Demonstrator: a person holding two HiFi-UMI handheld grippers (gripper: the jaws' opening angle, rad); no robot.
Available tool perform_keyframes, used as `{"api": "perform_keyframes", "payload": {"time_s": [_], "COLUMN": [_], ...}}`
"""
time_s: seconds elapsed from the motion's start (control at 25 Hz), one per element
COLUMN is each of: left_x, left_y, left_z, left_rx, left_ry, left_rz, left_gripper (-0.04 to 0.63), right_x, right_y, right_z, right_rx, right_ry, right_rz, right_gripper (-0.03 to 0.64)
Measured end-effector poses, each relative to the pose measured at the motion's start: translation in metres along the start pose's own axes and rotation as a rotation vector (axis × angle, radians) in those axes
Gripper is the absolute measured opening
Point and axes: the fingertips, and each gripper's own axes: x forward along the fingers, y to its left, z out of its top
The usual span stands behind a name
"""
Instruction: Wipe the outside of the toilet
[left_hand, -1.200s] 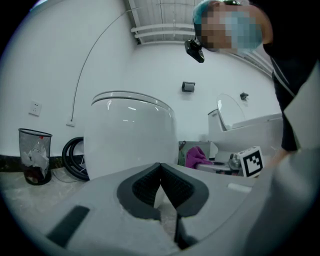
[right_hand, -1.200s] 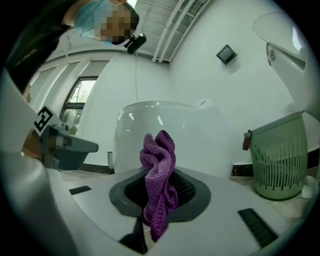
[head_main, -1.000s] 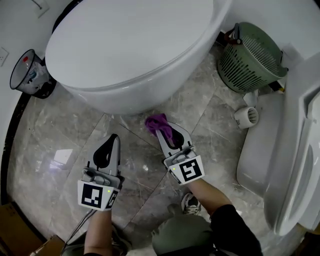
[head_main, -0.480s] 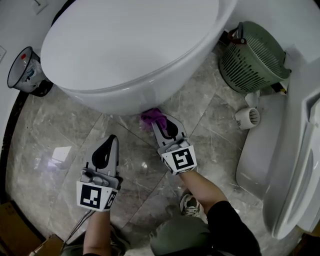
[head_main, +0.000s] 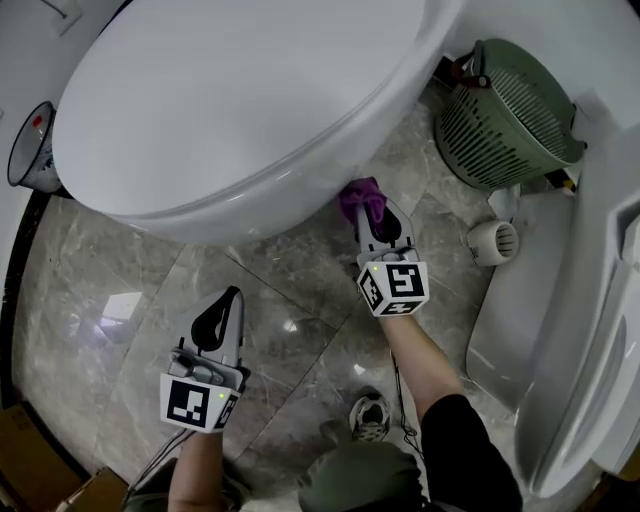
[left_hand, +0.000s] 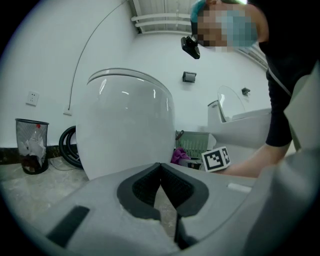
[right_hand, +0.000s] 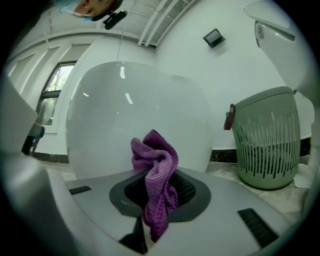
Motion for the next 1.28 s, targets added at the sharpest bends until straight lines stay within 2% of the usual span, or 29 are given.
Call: {"api": "perform_keyframes", "payload": {"time_s": [0.16, 0.36, 0.64, 0.92, 1.08, 1.2, 1.28], "left_x": [0.001, 0.001, 0.000, 0.002, 0.004, 0.003, 0.002], "left_y": [-0.001, -0.001, -0.002, 0.000, 0.007, 0.021, 0.027], "left_z": [-0.007, -0.017, -0.024, -0.017, -0.009, 0.002, 0.006], "left_rx": [-0.004, -0.020, -0.020, 0.003, 0.073, 0.086, 0.099], "left_ry": [0.022, 0.051, 0.078, 0.059, 0.059, 0.028, 0.043], "left_rz": [0.011, 0.028, 0.031, 0.010, -0.025, -0.028, -0.063], "left_gripper": [0.006, 0.008, 0.008, 0.008, 0.008, 0.007, 0.007], "right_x": [0.028, 0.069, 0.093, 0.070, 0.038, 0.004, -0.016], "right_y": [-0.058, -0.115, -0.154, -0.141, -0.123, -0.095, -0.067], "right_z": [0.011, 0.030, 0.028, 0.026, 0.031, 0.036, 0.041], "right_rx": [-0.032, -0.072, 0.039, 0.063, 0.082, 0.121, 0.133], "right_ry": [-0.003, 0.018, 0.059, 0.061, 0.040, 0.021, 0.016], "right_rz": [-0.117, -0.216, -0.322, -0.299, -0.272, -0.231, -0.177], "right_gripper": [0.066, 0.066, 0.066, 0.066, 0.066, 0.066, 0.066]}}
